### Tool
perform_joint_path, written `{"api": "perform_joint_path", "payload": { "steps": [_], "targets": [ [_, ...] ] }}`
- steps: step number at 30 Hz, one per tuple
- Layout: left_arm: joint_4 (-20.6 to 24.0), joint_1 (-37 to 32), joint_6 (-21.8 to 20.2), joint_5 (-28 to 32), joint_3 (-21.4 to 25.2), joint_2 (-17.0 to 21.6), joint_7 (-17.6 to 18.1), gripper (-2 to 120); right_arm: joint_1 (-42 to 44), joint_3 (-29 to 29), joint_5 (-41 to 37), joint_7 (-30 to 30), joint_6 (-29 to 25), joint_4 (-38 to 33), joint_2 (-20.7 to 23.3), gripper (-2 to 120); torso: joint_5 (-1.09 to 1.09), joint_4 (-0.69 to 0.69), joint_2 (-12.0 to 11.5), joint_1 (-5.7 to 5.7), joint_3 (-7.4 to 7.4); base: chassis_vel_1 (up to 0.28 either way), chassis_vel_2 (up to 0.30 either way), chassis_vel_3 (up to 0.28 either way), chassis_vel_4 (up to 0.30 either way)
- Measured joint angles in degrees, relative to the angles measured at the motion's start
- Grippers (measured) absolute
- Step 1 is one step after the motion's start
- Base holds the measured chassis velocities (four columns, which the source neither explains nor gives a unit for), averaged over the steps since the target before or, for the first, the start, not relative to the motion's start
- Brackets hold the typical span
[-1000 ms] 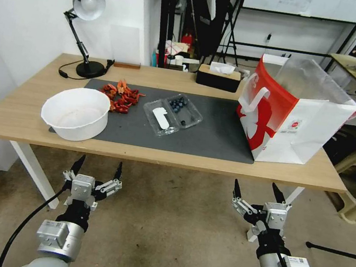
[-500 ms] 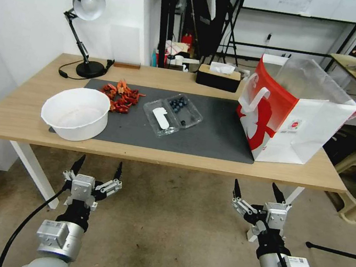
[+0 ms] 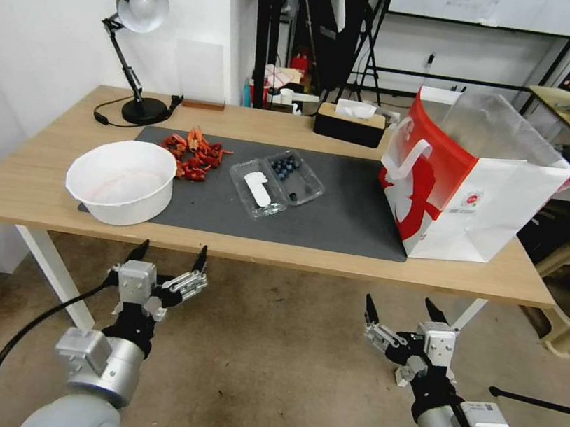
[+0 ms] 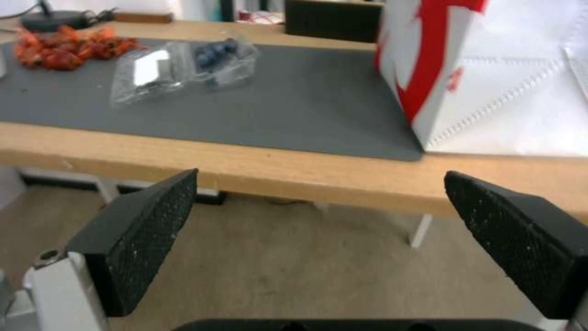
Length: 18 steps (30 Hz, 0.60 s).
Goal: Close the takeout container lid, then place the container into the takeout bag.
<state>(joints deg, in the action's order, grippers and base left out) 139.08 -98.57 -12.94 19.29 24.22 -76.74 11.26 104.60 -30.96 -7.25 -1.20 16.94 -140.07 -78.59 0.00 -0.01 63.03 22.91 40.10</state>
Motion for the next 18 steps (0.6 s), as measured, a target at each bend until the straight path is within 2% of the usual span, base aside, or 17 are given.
{"api": "perform_joint_path", "payload": {
  "steps": [1, 15, 18],
  "targets": [
    [-0.41, 0.24, -0.15, 0.46, -0.27, 0.38, 0.28, 100, -0.59, -0.41, -0.56, -0.52, -0.08, 0.12, 0.6, 100, 0.02, 0.03, 0.0, 0.0, 0.0, 0.0, 0.0, 0.0, 0.0],
    [-2.21, 0.38, 0.4, -0.55, -0.03, 1.3, -0.32, 100, -4.63, -1.54, -2.51, -3.12, -3.41, 3.42, 2.73, 100, 0.0, 0.0, -0.01, 0.01, 0.01, 0.0, 0.0, 0.0, 0.0],
    [-2.86, 0.73, 0.49, -0.56, -0.13, 1.52, -0.71, 100, -9.06, -1.28, -6.3, -4.72, -4.59, 6.02, 5.25, 100, 0.0, -0.04, 0.0, 0.01, 0.01, 0.0, 0.0, 0.0, 0.0]
  ]
}}
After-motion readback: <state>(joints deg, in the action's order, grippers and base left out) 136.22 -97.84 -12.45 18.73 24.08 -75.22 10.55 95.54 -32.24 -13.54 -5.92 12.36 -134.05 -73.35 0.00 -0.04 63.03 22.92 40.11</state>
